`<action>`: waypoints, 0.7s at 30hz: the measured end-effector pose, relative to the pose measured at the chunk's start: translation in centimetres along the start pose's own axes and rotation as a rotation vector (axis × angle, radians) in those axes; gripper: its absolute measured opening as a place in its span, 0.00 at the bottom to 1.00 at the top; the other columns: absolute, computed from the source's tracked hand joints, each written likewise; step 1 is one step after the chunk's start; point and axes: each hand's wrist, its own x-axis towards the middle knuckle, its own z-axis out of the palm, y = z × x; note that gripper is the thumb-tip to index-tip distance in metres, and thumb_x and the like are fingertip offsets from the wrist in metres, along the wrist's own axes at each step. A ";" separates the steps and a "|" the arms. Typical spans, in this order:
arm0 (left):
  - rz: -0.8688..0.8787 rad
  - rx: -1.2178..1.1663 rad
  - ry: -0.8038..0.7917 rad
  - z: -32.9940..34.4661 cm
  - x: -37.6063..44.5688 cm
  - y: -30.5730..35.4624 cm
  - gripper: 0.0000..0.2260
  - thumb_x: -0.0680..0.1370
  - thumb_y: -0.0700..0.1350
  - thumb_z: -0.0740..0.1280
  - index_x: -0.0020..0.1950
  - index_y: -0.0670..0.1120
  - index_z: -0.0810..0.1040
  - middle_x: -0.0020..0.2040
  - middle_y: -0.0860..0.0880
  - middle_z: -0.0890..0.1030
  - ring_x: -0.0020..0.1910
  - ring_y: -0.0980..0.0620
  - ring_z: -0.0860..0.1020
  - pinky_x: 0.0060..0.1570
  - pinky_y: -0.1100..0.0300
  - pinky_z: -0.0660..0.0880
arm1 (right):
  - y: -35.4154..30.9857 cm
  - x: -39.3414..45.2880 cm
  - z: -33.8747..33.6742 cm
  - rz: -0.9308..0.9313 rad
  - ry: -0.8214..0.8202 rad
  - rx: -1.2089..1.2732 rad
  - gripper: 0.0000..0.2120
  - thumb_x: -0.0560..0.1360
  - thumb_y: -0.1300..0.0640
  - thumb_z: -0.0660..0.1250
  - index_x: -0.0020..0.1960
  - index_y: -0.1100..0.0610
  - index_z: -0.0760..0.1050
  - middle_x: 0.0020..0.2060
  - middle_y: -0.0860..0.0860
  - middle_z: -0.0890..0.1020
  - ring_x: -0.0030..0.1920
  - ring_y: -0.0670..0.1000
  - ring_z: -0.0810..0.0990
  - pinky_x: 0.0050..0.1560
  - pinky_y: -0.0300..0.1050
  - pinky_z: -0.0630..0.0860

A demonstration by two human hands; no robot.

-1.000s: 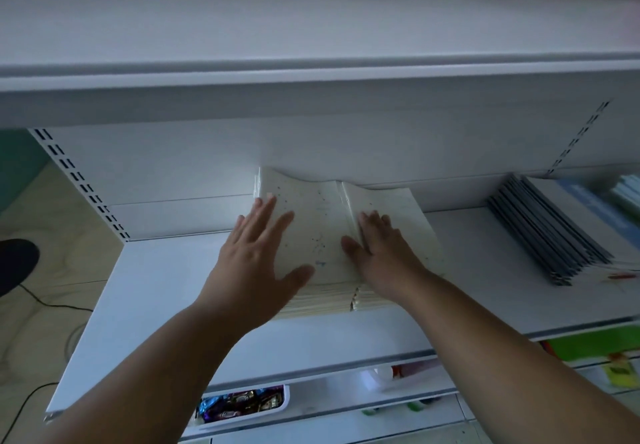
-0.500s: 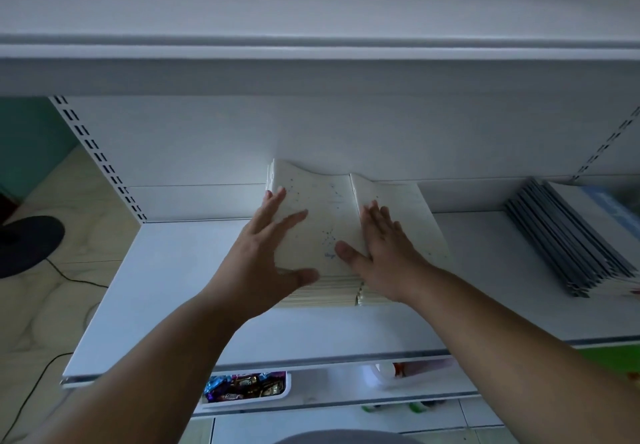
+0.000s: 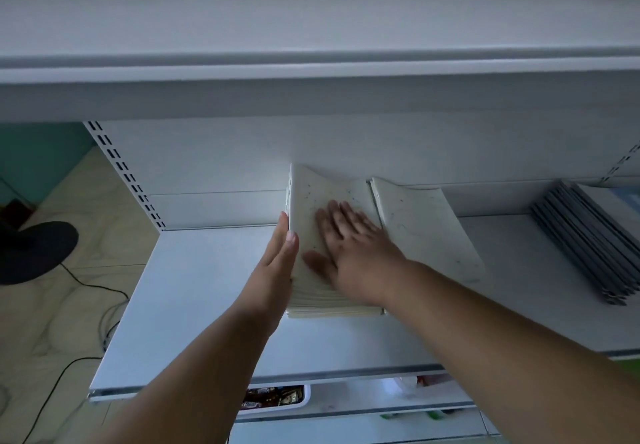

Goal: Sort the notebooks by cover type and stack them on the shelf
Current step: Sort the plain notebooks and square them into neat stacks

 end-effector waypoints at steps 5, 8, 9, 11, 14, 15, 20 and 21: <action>-0.066 0.075 -0.054 -0.8 0.6 0.6 0.38 0.70 0.71 0.64 0.78 0.65 0.58 0.74 0.64 0.68 0.72 0.59 0.68 0.73 0.48 0.65 | 0.0 0.1 -0.3 0.009 -0.031 -0.009 0.38 0.80 0.34 0.41 0.80 0.55 0.35 0.79 0.55 0.36 0.79 0.53 0.35 0.78 0.50 0.37; -0.055 0.044 -0.028 -0.7 1.7 1.3 0.34 0.75 0.73 0.59 0.78 0.60 0.63 0.70 0.64 0.72 0.66 0.68 0.71 0.69 0.57 0.68 | -0.1 -0.7 -0.8 -0.042 0.108 -0.004 0.40 0.78 0.32 0.39 0.81 0.56 0.41 0.80 0.56 0.42 0.80 0.54 0.39 0.78 0.49 0.37; -0.025 0.026 0.007 -0.5 2.0 1.8 0.27 0.79 0.68 0.56 0.76 0.60 0.67 0.65 0.67 0.74 0.59 0.74 0.73 0.62 0.67 0.70 | -0.3 -1.1 -0.9 -0.075 0.181 -0.020 0.42 0.76 0.31 0.37 0.81 0.57 0.43 0.80 0.57 0.44 0.80 0.54 0.41 0.78 0.49 0.37; -0.050 -0.027 -0.025 0.0 2.3 2.7 0.19 0.84 0.61 0.50 0.64 0.60 0.78 0.57 0.66 0.80 0.53 0.72 0.78 0.53 0.70 0.74 | -0.8 -2.0 -0.7 -0.149 0.200 -0.059 0.47 0.72 0.28 0.37 0.81 0.58 0.41 0.80 0.57 0.44 0.80 0.54 0.42 0.78 0.49 0.37; -0.099 -0.088 -0.046 0.4 2.4 2.7 0.23 0.83 0.62 0.50 0.53 0.56 0.85 0.60 0.51 0.84 0.62 0.54 0.80 0.63 0.55 0.74 | -1.0 -1.8 0.4 -0.186 0.114 -0.076 0.52 0.66 0.24 0.37 0.80 0.56 0.36 0.80 0.56 0.41 0.80 0.54 0.41 0.79 0.49 0.40; -0.103 -0.124 -0.046 0.5 2.2 2.7 0.23 0.83 0.62 0.51 0.52 0.56 0.85 0.60 0.50 0.84 0.62 0.54 0.80 0.62 0.54 0.74 | -0.9 -1.4 0.6 -0.185 0.116 -0.074 0.53 0.65 0.24 0.37 0.80 0.56 0.35 0.80 0.56 0.40 0.80 0.54 0.41 0.79 0.49 0.40; -0.105 -0.193 -0.010 0.3 2.7 2.0 0.21 0.82 0.64 0.53 0.46 0.66 0.85 0.56 0.57 0.84 0.62 0.56 0.79 0.68 0.52 0.71 | -1.2 -1.3 0.7 -0.177 0.131 -0.074 0.49 0.73 0.27 0.48 0.80 0.56 0.35 0.80 0.56 0.39 0.80 0.54 0.40 0.78 0.48 0.39; -0.112 -0.205 0.006 0.1 2.8 1.7 0.21 0.82 0.63 0.52 0.46 0.67 0.85 0.56 0.58 0.84 0.62 0.56 0.79 0.69 0.52 0.70 | -1.4 -1.5 0.7 -0.179 0.168 -0.079 0.49 0.72 0.27 0.47 0.80 0.57 0.37 0.80 0.56 0.40 0.80 0.54 0.41 0.78 0.49 0.39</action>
